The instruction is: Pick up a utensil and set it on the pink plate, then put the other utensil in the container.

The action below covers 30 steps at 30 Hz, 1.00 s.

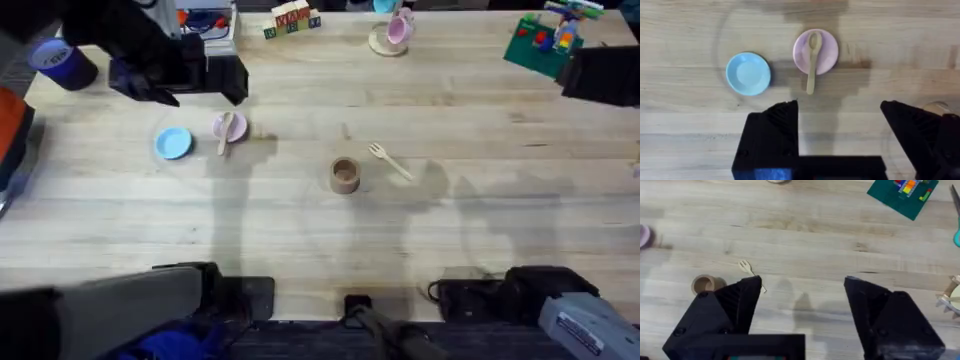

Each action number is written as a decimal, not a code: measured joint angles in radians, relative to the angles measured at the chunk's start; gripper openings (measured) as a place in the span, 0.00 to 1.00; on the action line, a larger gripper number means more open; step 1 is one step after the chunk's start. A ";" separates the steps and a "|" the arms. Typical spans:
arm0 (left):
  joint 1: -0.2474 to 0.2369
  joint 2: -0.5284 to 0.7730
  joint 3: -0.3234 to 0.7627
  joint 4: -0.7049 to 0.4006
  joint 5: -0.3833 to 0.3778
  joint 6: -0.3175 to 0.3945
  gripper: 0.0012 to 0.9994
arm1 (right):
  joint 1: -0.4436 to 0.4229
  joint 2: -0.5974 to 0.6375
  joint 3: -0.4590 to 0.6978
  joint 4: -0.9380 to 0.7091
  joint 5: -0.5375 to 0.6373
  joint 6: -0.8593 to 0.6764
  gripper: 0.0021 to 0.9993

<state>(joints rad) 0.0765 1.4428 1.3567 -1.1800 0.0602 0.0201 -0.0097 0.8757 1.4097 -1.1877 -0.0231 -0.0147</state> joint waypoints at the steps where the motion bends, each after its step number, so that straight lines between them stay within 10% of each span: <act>1: 0.000 -0.020 0.000 -0.007 0.001 0.002 1.00 | 0.000 0.000 0.000 0.000 0.000 0.000 1.00; 30: 0.000 -0.516 0.008 -0.110 0.153 0.040 1.00 | 0.000 0.000 0.000 0.031 0.000 0.000 1.00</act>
<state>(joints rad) 0.0765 0.9272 1.3645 -1.2899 0.2131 0.0597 -0.0097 0.8761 1.4097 -1.1567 -0.0228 -0.0147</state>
